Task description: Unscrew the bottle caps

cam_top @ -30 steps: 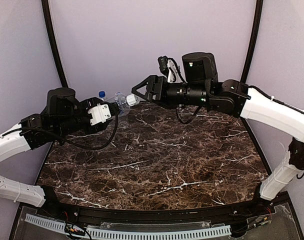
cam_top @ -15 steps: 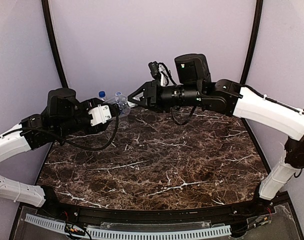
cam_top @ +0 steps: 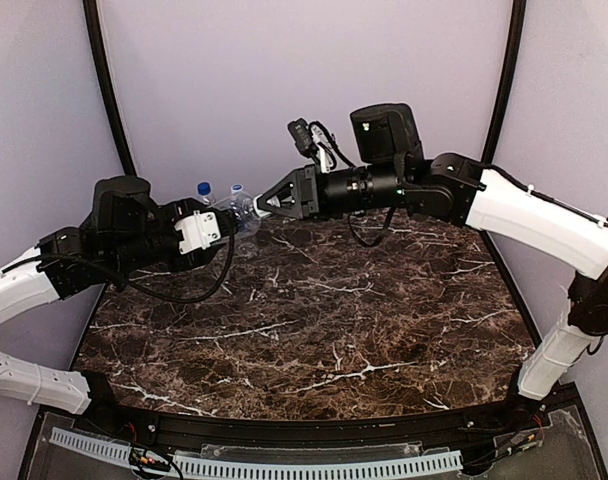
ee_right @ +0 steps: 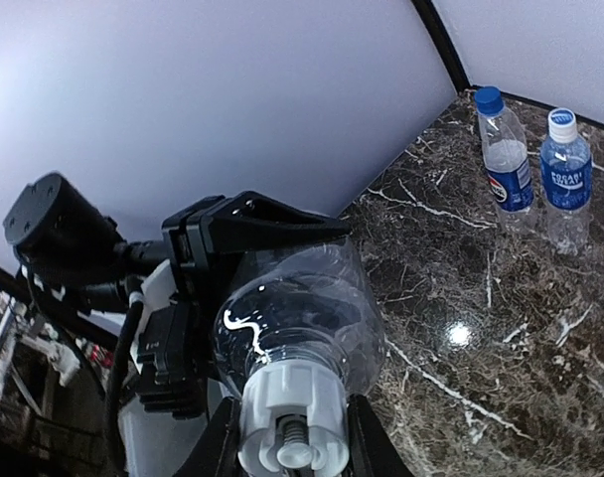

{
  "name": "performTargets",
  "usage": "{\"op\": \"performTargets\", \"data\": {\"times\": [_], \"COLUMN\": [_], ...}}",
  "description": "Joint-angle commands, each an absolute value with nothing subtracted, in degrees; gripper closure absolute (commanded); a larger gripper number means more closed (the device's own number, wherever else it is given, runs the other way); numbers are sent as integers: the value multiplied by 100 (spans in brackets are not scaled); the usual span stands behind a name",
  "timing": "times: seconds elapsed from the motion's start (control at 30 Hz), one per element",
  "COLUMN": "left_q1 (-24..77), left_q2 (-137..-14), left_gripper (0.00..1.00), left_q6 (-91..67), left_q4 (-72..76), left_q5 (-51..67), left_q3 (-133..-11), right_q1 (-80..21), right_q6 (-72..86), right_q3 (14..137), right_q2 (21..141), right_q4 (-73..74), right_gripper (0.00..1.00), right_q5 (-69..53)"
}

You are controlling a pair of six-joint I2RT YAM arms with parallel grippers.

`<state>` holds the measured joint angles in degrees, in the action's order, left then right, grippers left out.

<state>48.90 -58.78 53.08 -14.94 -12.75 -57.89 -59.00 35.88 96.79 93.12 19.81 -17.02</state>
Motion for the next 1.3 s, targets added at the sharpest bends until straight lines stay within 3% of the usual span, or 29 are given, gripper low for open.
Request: {"op": "performTargets", "data": {"times": [0.0, 0.17, 0.3, 0.43, 0.73, 0.83, 1.13, 1.17, 1.23, 1.27], "left_q1": [4927, 4928, 4925, 4927, 4927, 4930, 4924, 4927, 4927, 4923], "left_q2": [-5806, -5832, -5837, -5881, -5880, -5888, -5868, -5853, -5827, -5818], "left_gripper": [64, 64, 64, 64, 64, 64, 64, 64, 64, 64], "left_q6": [5008, 4804, 4845, 4931, 4951, 4952, 4930, 4904, 4847, 4785], "left_q4": [-2550, -3992, -4447, -4668, -4734, -4734, -4678, -4639, -4524, -4459], "left_q5": [58, 1632, 2011, 2179, 2220, 2205, 2134, 2122, 2038, 1929], "left_q3": [-6155, -6585, -6704, -6838, -6839, -6846, -6832, -6826, -6791, -6765], "right_q1": [-6203, -6869, -7284, -7724, -8241, -8332, -8358, -8354, -8361, -8349], "right_q6": [1236, -1625, -3608, -6130, -10168, -11004, -11105, -10918, -10390, -10083], "right_q3": [9991, 10070, 9941, 9223, 8420, 8322, 8387, 8350, 8261, 8201], "right_q2": [9387, 9385, 9284, 8978, 8809, 8887, 8912, 8881, 8787, 8724], "right_q4": [2098, 2956, 3127, 2338, 904, 617, 262, 88, -287, -440], "right_gripper": [100, 100, 100, 100, 100, 100, 100, 85, 32, 14], "right_q5": [-2712, -2220, -1474, 74, 1196, 1473, 1705, 1675, 1671, 1714]}}
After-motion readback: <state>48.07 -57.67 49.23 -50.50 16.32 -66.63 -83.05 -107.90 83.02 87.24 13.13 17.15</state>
